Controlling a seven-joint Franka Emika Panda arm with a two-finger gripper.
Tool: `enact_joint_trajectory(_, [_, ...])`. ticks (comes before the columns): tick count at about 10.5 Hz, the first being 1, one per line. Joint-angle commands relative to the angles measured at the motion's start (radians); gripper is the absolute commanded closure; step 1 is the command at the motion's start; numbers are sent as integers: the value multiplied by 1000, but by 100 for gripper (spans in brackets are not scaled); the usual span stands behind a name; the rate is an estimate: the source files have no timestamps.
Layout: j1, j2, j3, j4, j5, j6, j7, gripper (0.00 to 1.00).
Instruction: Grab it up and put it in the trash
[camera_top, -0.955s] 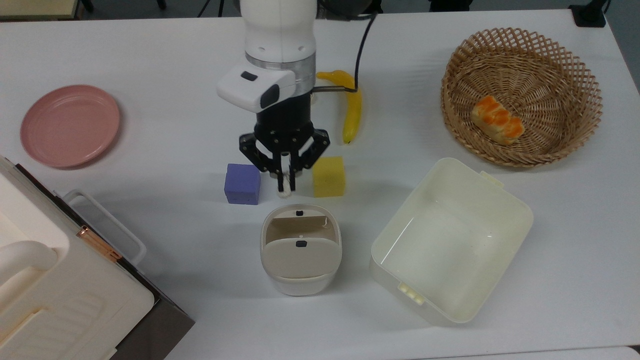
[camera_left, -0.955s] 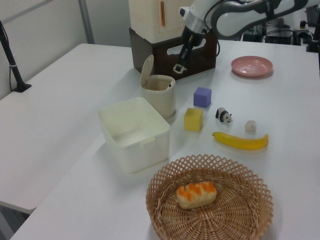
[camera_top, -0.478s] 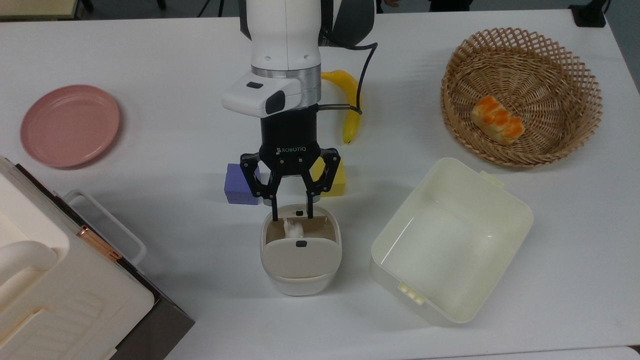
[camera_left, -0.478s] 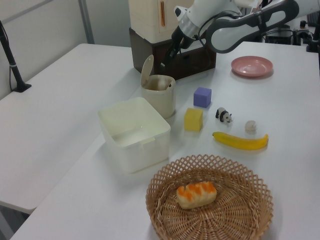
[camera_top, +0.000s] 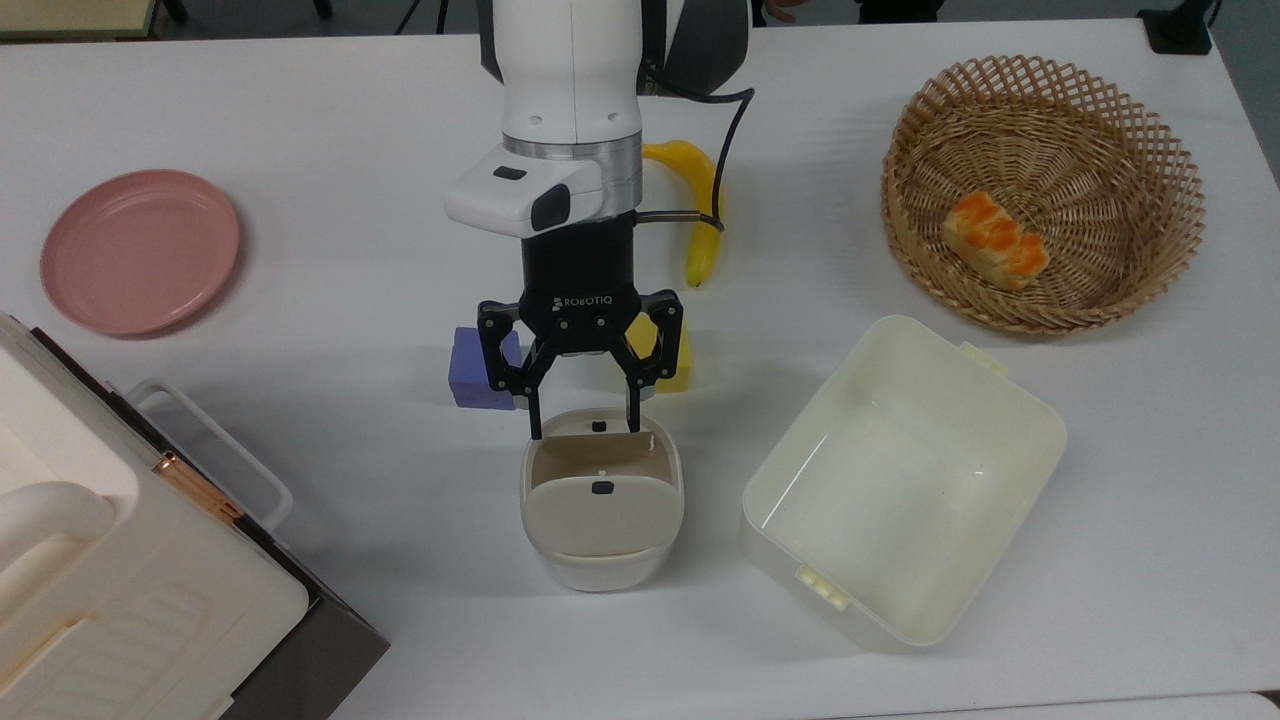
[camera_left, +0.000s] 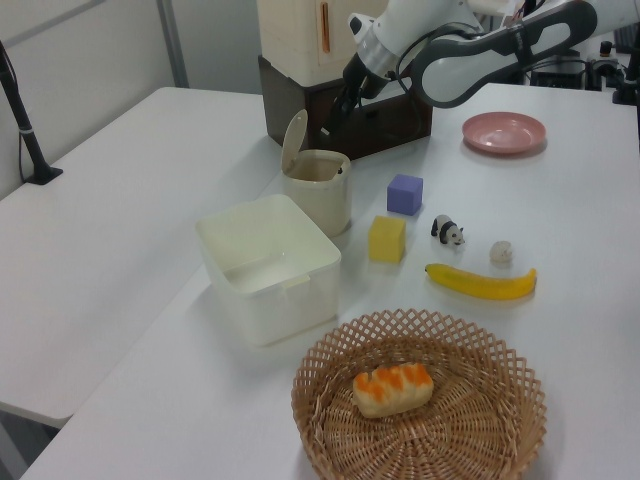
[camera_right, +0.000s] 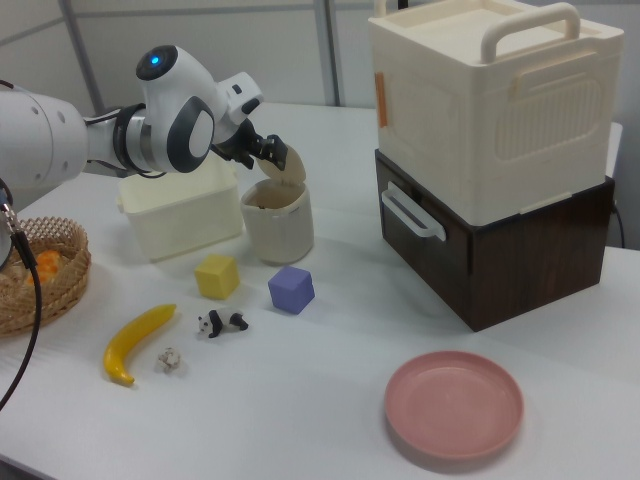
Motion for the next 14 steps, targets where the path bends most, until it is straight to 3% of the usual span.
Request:
enact_joint_trajectory(1, [12, -93, -7, -25, -10, -198, 22, 23])
enact_joint_trajectory(3, [14, -165, -7, -33, -11, -403, 18, 19])
enact_joint_trajectory(6, [9, -296, -6, -53, -10, -730, 13, 2])
enact_joint_trajectory(8, [5, -368, -7, -76, -8, -890, 13, 0])
enact_joint_trajectory(11, [-21, -449, -11, -105, -8, -1059, 10, 0])
enact_joint_trajectory(14, [-43, -483, -12, -116, -8, -1096, 5, 0])
